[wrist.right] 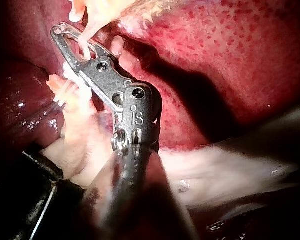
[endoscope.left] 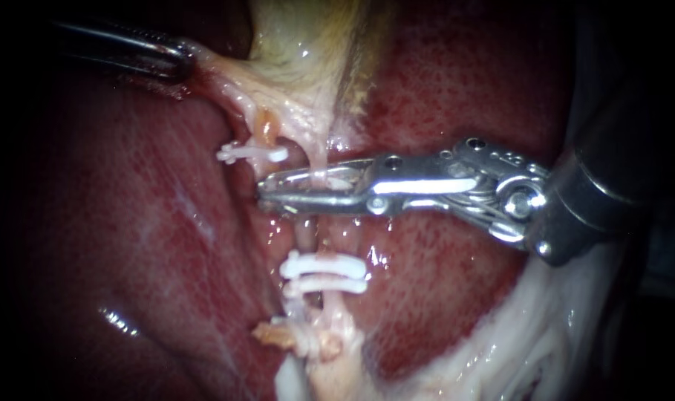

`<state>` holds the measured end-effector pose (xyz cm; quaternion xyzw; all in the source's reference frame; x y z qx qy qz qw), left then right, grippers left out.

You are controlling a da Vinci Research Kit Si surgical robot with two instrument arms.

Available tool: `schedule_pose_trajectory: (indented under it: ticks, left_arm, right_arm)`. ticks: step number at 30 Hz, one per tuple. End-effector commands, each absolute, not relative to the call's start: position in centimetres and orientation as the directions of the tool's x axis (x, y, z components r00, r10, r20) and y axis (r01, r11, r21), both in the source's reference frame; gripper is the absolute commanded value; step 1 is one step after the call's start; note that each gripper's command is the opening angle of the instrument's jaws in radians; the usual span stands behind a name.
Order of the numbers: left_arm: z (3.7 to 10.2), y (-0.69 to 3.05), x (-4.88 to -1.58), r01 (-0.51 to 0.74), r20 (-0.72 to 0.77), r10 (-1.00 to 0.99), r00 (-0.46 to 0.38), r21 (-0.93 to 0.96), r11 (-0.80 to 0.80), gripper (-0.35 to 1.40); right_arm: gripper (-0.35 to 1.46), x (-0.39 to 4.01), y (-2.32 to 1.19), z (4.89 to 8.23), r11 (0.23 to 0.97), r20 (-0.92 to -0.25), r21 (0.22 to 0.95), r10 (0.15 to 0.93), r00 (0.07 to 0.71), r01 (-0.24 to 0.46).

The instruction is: Clipping third clip right tube

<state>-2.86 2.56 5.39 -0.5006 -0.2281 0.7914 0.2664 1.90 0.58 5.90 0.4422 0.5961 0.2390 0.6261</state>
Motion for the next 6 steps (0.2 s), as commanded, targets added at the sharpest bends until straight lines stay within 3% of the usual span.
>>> schedule_pose_trajectory:
  ticks: [1,6]
  left_arm:
    - [5.39,2.56,-2.86,-0.193,-0.671,0.650,-0.357,-0.628,-0.754,-0.35]
    - [5.40,2.56,-2.86,-0.193,-0.671,0.650,-0.357,-0.628,-0.754,-0.35]
  right_arm:
    - [-0.35,1.90,0.58,5.90,0.493,-0.536,0.838,0.826,0.178,0.233]
    - [-0.35,1.90,0.58,5.93,0.493,-0.536,0.837,0.825,0.179,0.236]
